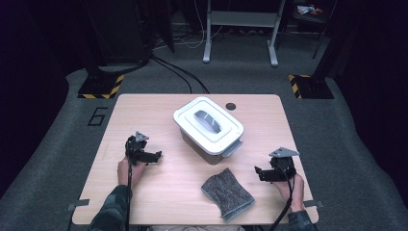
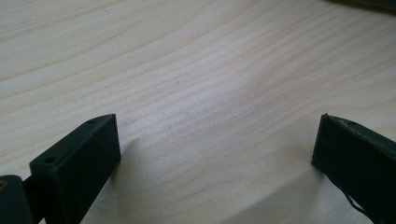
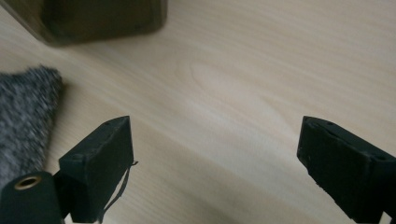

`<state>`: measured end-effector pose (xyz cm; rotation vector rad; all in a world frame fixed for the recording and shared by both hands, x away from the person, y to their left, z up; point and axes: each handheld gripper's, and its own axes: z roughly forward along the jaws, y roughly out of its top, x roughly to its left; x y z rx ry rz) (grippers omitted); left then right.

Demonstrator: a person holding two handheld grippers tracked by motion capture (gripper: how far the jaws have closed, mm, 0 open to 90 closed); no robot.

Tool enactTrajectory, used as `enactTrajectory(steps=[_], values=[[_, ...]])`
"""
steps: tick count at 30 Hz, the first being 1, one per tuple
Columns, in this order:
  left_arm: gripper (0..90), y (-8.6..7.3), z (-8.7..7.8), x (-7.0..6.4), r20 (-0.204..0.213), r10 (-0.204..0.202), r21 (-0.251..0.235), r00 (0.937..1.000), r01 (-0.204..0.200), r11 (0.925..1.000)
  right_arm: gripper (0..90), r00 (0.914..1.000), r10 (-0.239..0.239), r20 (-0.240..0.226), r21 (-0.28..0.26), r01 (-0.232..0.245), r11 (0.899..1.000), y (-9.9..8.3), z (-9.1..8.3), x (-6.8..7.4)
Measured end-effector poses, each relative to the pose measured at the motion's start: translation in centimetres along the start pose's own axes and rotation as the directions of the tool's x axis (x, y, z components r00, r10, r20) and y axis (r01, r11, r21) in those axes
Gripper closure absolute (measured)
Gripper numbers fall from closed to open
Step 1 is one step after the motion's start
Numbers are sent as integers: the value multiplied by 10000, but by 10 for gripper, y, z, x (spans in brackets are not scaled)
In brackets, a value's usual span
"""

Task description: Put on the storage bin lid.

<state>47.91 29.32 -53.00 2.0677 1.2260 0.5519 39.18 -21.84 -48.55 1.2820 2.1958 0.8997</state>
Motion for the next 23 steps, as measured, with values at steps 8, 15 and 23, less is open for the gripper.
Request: enactTrajectory(steps=[8, 15, 23], values=[[4, 0, 0, 0, 2, -1, 27, 10000, 1, 10000, 82, 9989, 420, 217, 223, -424, 9989, -35, 8, -3], [4, 0, 0, 0, -20, -4, 8, 10000, 4, 10000, 23, 9963, 731, 461, -56, -729, 9973, -56, 5, -8], [4, 0, 0, -1, -37, -37, 16, 10000, 37, 10000, 0, 9943, 1006, 361, 91, -1010, 9948, -56, 7, -11]])
